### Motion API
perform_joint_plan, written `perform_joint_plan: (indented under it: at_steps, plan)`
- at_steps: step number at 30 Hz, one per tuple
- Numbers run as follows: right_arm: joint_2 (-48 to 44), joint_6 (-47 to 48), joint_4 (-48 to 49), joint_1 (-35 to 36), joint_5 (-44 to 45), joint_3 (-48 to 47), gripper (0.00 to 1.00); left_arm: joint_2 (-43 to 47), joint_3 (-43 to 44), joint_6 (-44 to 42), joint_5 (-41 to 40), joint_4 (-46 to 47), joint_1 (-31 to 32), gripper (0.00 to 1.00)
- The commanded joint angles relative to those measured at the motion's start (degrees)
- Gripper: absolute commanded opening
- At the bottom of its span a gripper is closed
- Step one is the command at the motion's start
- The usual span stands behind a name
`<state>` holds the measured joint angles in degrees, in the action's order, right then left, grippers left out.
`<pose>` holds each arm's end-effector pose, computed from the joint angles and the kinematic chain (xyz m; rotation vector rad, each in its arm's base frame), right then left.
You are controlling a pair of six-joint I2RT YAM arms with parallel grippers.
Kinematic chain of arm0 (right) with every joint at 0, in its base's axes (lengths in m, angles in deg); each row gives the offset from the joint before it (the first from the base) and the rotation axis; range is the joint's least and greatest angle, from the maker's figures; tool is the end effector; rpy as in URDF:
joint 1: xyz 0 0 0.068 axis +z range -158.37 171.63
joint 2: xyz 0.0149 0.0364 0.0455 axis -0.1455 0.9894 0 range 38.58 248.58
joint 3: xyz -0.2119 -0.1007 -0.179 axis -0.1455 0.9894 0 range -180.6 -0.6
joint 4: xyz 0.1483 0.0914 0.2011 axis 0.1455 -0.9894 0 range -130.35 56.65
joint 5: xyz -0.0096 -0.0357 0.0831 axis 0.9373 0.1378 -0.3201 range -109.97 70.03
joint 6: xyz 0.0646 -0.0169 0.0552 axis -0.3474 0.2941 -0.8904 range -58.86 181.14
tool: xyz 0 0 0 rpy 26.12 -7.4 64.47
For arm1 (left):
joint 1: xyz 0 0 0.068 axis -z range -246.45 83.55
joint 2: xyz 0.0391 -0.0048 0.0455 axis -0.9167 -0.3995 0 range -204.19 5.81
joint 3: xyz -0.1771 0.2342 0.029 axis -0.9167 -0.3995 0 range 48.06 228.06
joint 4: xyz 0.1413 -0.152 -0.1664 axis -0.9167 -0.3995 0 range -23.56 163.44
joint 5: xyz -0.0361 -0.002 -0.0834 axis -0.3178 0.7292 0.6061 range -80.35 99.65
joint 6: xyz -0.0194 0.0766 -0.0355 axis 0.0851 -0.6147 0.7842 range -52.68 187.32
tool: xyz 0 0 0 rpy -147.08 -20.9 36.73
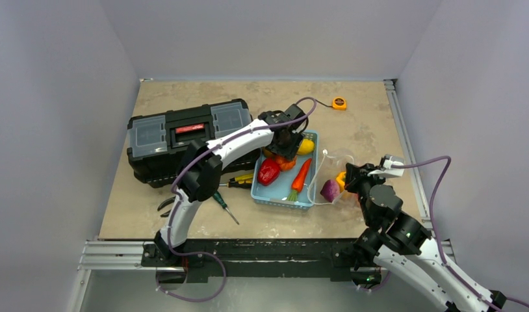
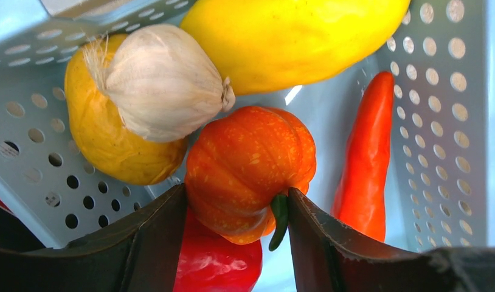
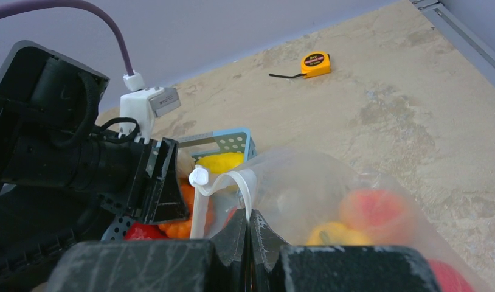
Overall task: Place the food in the zip-top bag and seal the zipper
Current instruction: Pick up the fake vegetable from the bin, then place the fake vegetable in the zipper food storage bag.
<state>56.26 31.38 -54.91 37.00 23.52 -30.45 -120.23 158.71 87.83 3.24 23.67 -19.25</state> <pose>0.1120 0.0385 0.2908 0.3211 1.6693 0.3235 0.3519 -0.3674 0.2009 0.5936 2.6474 -0.2068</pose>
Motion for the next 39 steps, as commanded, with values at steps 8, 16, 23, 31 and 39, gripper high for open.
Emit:
perform_joint_plan:
  at_steps: [8,16,23,31,39]
  plan:
    - [0.09,0.67,2.84,0.34,-0.58,0.04,0.00,18.78,-11.20,5.20,9.64,8.14,-0.27,0.32]
    - [0.02,0.61,2.91,0.38,-0.77,0.07,0.00,34.17,-30.83,15.89,21.09,26.96,0.16,0.32]
    - [0.00,0.73,3.07,0.37,-0.94,0.14,0.00,37.13,-35.23,22.18,19.71,33.72,5.97,0.33]
    - [-0.18,0.71,2.94,0.39,-0.94,0.07,0.00,31.29,-29.39,23.84,16.26,33.66,10.23,0.33]
    - [-2.49,1.03,3.03,0.52,-1.74,0.49,0.00,23.69,-22.94,24.36,16.04,32.83,11.68,0.37]
